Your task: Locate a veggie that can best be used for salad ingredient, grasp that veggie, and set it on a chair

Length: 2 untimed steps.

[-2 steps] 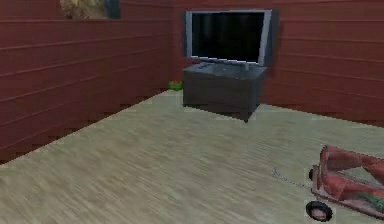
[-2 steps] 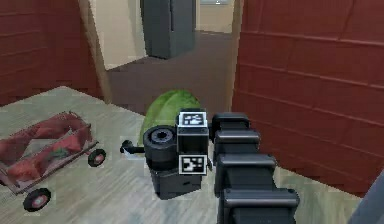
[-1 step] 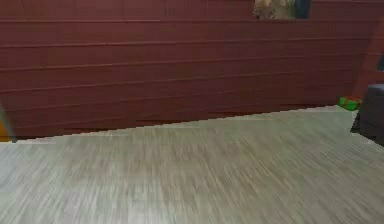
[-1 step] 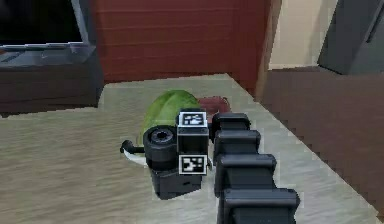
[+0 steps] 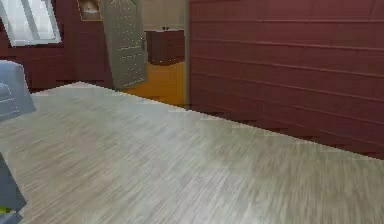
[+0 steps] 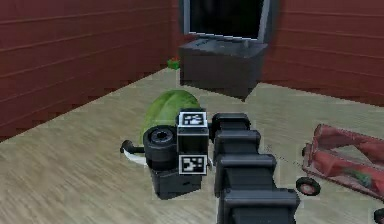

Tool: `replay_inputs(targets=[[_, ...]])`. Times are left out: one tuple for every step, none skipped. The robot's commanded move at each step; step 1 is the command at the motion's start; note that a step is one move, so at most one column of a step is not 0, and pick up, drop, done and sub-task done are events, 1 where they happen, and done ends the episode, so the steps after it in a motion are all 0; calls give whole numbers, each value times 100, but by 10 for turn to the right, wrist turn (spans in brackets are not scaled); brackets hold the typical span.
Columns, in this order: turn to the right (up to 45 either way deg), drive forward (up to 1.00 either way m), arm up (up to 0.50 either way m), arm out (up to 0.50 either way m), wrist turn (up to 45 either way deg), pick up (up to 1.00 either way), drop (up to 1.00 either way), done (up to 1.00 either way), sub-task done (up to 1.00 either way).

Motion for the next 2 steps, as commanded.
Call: replay_inputs(targets=[[-330,0,0,0,0,0,0,0,0],[450,0,0,0,0,0,0,0,0]])
